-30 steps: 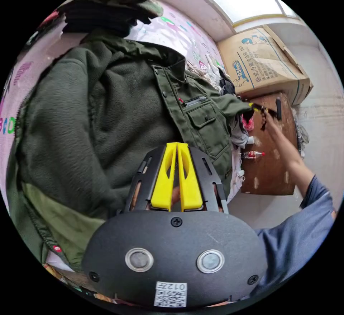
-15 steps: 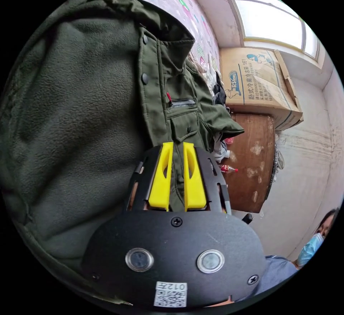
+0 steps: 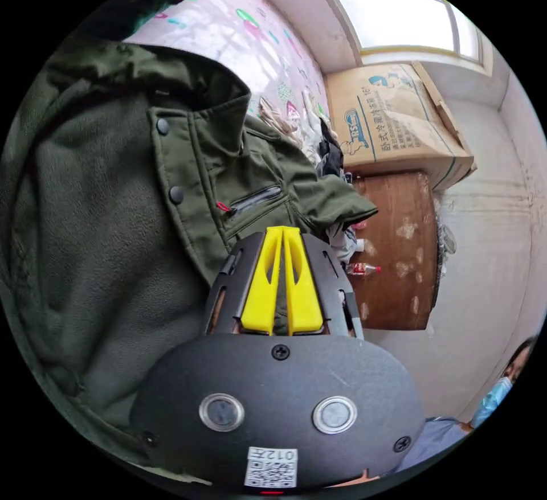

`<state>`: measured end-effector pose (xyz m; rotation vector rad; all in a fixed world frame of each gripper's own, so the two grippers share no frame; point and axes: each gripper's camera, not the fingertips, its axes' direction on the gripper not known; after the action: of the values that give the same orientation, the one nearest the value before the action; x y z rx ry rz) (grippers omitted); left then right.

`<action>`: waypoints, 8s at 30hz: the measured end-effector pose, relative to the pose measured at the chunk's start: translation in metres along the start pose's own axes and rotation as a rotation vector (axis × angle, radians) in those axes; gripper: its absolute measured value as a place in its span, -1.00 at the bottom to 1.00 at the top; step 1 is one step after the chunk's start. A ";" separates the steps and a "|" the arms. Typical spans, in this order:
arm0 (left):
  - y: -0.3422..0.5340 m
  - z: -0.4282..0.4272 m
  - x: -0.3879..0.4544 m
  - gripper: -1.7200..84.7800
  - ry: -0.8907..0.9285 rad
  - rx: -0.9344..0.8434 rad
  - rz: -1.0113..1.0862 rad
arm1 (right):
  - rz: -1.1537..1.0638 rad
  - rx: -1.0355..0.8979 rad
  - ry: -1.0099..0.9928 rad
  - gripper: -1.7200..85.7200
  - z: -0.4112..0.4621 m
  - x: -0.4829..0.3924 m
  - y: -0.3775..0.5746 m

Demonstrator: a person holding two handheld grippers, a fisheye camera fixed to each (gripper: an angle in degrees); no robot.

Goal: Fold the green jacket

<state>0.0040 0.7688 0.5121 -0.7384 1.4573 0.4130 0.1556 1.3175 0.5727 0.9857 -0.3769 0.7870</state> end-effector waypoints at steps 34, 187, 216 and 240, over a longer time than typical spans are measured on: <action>-0.045 -0.017 0.095 -0.94 -0.028 -0.103 0.236 | -0.073 0.116 -0.665 -0.92 -0.110 -0.072 0.032; 0.863 0.203 0.136 -0.85 -0.894 0.113 0.207 | -1.885 -0.312 0.382 -0.54 0.454 -0.421 0.193; 0.912 0.343 0.242 -0.97 -1.474 0.417 0.187 | -1.458 -0.645 0.237 -0.80 0.478 -0.522 0.185; 0.953 0.310 0.200 -0.97 -1.281 0.450 0.050 | -1.939 -0.483 0.756 -0.89 0.828 -0.716 0.108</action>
<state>-0.3809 1.6272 0.1121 0.0150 0.3104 0.4392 -0.3564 0.3459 0.6290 0.1913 0.9651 -0.7374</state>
